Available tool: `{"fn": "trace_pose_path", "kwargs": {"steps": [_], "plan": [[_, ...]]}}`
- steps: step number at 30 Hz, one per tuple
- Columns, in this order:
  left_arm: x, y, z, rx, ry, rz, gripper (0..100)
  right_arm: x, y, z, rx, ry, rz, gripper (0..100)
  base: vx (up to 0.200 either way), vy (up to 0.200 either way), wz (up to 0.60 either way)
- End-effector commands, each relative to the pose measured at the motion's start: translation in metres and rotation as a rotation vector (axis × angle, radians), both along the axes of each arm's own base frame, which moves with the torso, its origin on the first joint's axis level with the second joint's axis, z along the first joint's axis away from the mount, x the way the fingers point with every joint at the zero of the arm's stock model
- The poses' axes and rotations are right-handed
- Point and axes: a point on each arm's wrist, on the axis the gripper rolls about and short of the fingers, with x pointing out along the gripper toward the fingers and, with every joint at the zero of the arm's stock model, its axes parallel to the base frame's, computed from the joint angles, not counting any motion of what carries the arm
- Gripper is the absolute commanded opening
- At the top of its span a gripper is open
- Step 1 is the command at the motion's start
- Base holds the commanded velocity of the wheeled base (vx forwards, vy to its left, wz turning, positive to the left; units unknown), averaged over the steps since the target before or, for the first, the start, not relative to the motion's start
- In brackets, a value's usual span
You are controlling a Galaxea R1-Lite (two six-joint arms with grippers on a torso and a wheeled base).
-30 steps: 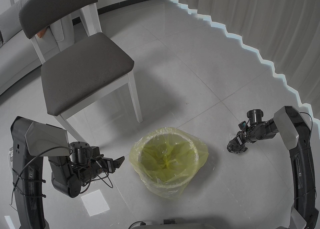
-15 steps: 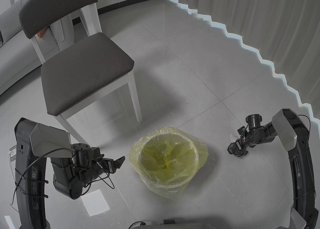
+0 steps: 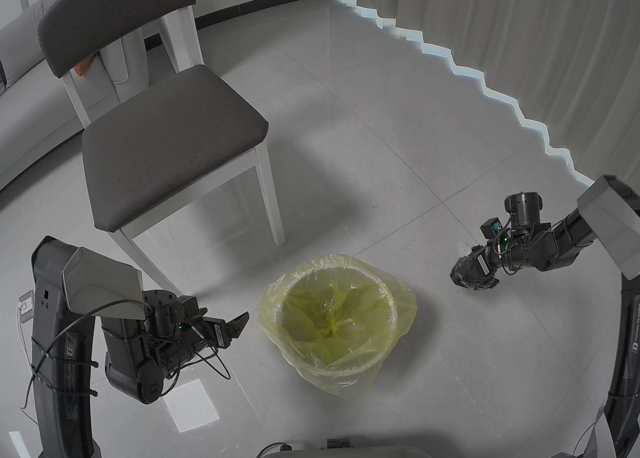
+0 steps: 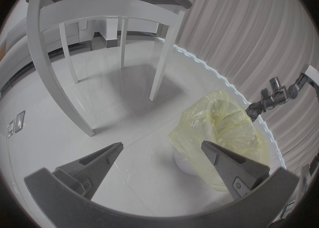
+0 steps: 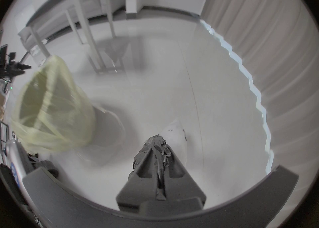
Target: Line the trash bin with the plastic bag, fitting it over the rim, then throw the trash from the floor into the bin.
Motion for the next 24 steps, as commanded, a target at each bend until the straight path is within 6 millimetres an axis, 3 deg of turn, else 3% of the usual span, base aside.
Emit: {"fn": "trace_pose_path", "kwargs": {"steps": [1, 2, 5, 10, 13, 18, 20, 21, 22, 24], "plan": [[-0.004, 0.003, 0.016, -0.012, -0.043, 0.006, 100, -0.068, 0.066, 0.101, 0.038, -0.207, 0.192, 0, 0.0, 0.0, 0.0], [-0.005, 0.004, 0.023, -0.017, -0.059, 0.009, 100, -0.087, 0.087, 0.119, 0.048, -0.249, 0.252, 0, 0.0, 0.0, 0.0], [-0.01, 0.009, 0.038, -0.025, -0.087, 0.016, 100, -0.114, 0.116, 0.141, 0.07, -0.3, 0.348, 0, 0.0, 0.0, 0.0], [-0.021, 0.013, 0.053, -0.029, -0.104, 0.019, 100, -0.143, 0.16, 0.137, 0.092, -0.272, 0.454, 0, 0.0, 0.0, 0.0], [-0.025, 0.014, 0.058, -0.03, -0.11, 0.019, 100, -0.15, 0.175, 0.134, 0.118, -0.253, 0.469, 0, 0.0, 0.0, 0.0], [-0.031, 0.013, 0.062, -0.029, -0.107, 0.013, 100, -0.152, 0.193, 0.116, 0.134, -0.19, 0.492, 0, 0.0, 0.0, 0.0], [-0.033, 0.012, 0.066, -0.031, -0.117, 0.013, 100, -0.148, 0.206, 0.092, 0.117, -0.126, 0.504, 0, 0.0, 0.0, 0.0], [-0.033, 0.012, 0.066, -0.031, -0.117, 0.013, 100, -0.148, 0.206, 0.092, 0.117, -0.126, 0.504, 0, 0.0, 0.0, 0.0], [-0.036, 0.012, 0.067, -0.033, -0.115, 0.012, 100, -0.141, 0.213, 0.073, 0.1, -0.093, 0.503, 0, 0.0, 0.0, 0.0], [-0.038, 0.011, 0.07, -0.036, -0.12, 0.006, 100, -0.132, 0.22, 0.059, 0.095, -0.08, 0.501, 0, 0.0, 0.0, 0.0]]}}
